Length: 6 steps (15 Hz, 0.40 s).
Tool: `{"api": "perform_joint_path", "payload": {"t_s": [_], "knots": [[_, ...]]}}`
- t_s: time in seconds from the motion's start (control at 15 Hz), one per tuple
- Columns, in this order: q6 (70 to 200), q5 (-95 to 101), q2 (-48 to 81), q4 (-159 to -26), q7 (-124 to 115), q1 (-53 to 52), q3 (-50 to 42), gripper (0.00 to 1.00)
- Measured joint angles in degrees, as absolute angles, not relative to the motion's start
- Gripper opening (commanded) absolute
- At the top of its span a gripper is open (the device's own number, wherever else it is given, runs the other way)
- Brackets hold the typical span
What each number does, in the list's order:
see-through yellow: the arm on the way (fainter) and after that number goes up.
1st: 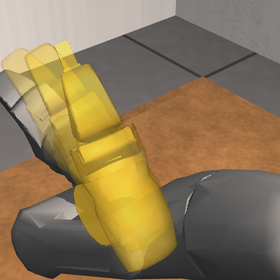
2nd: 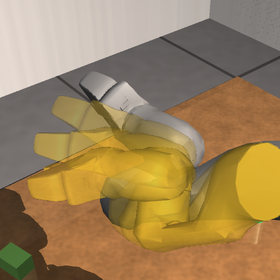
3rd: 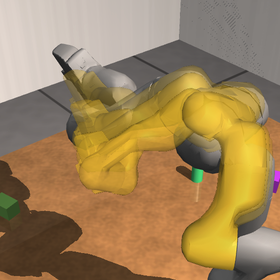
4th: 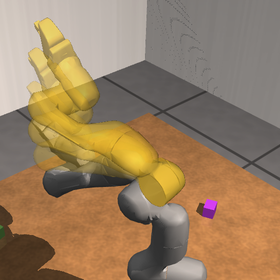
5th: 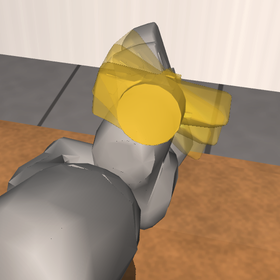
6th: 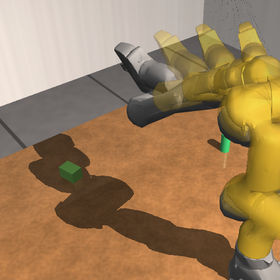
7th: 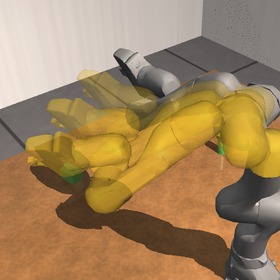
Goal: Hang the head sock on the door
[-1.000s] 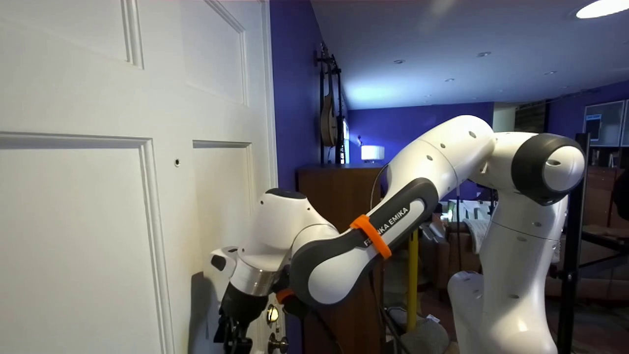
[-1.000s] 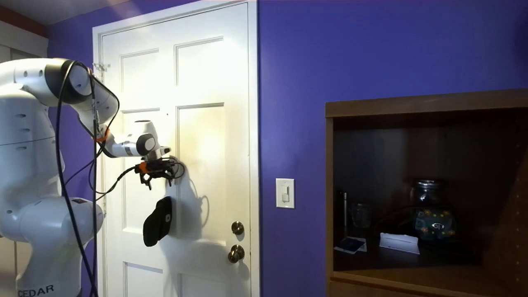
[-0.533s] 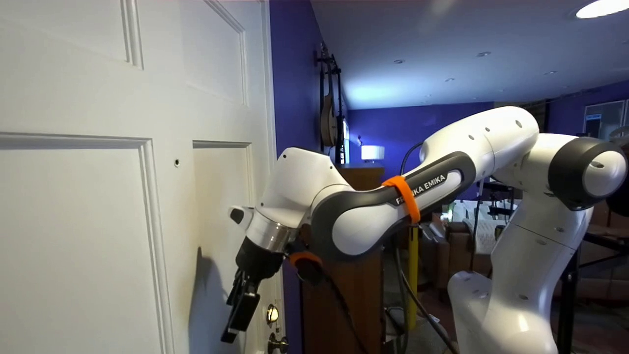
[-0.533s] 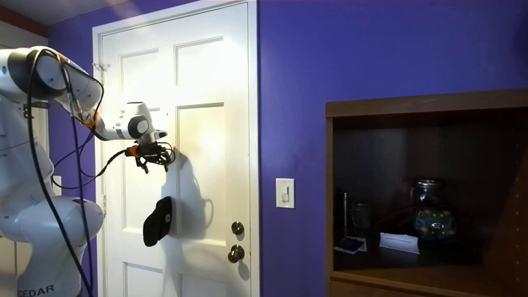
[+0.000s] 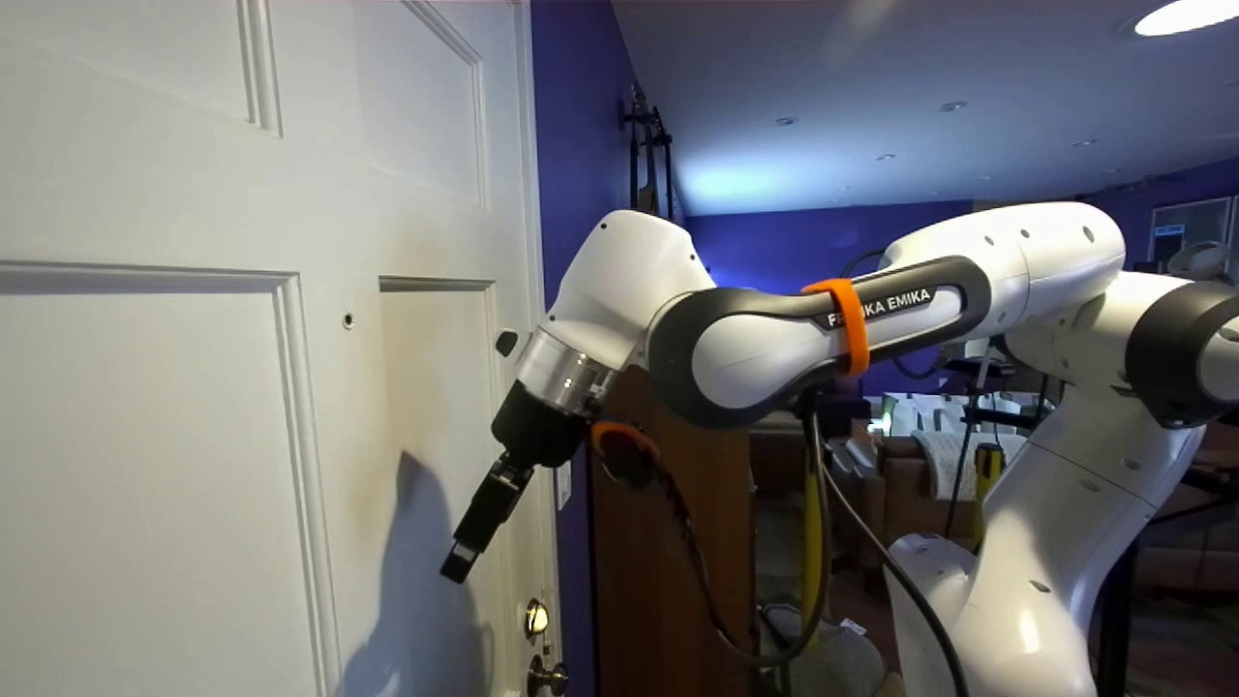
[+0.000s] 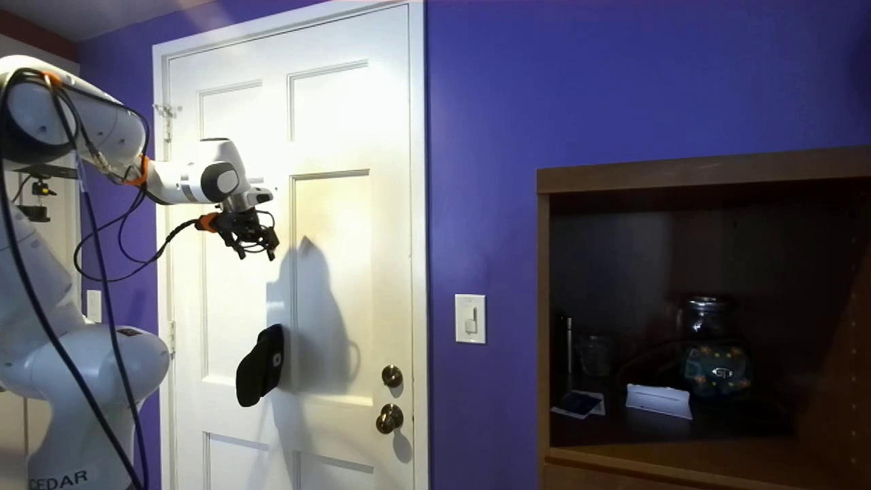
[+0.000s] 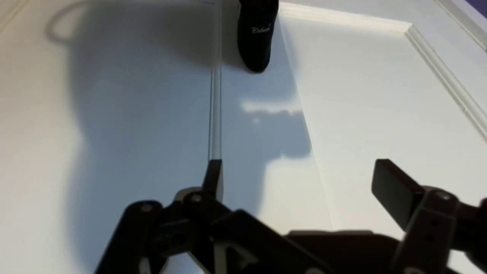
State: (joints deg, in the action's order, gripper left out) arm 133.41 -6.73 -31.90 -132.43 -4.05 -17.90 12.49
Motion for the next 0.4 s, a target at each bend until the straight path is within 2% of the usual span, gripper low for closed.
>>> {"api": "perform_joint_path", "payload": {"t_s": [0.4], "knots": [[131.5, -7.9, -33.6, -131.7, -7.9, -17.3, 12.5, 1.0]]}}
